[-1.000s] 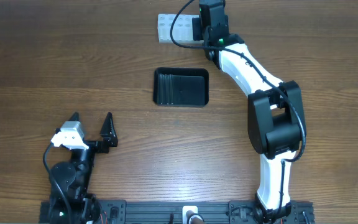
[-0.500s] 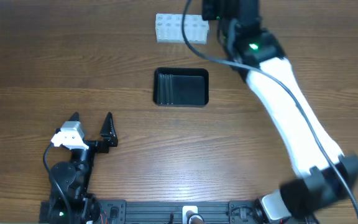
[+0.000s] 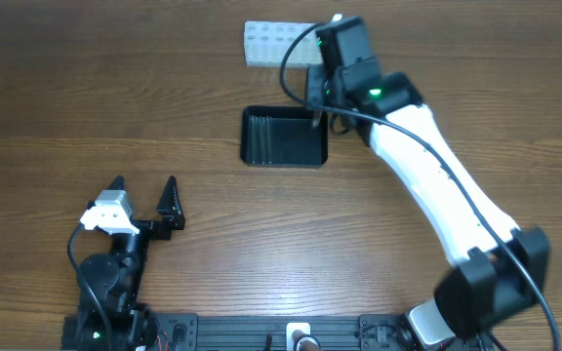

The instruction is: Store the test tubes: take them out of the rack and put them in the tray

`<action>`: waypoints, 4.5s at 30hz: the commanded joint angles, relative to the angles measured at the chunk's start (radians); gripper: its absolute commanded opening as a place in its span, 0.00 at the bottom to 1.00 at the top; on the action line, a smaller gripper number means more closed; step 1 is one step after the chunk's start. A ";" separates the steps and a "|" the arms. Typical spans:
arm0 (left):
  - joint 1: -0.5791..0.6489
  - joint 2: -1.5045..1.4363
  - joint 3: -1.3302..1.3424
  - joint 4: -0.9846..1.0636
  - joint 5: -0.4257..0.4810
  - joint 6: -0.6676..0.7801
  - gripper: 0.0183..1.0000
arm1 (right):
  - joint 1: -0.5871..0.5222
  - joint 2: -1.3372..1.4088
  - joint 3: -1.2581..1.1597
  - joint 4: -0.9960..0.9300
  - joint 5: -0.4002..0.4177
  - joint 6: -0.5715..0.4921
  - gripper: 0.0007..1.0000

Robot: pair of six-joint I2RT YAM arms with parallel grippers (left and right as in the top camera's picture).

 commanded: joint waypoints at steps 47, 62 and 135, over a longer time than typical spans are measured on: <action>0.006 -0.004 -0.005 -0.002 0.010 0.011 1.00 | -0.117 -0.145 -0.035 0.144 0.011 -0.217 0.65; 0.006 -0.004 -0.005 -0.003 0.010 0.011 1.00 | -0.352 -0.990 -0.663 0.447 0.100 -0.473 0.99; 0.006 -0.004 -0.005 -0.002 0.010 0.011 1.00 | -0.369 -1.711 -1.479 0.650 0.111 -0.436 0.99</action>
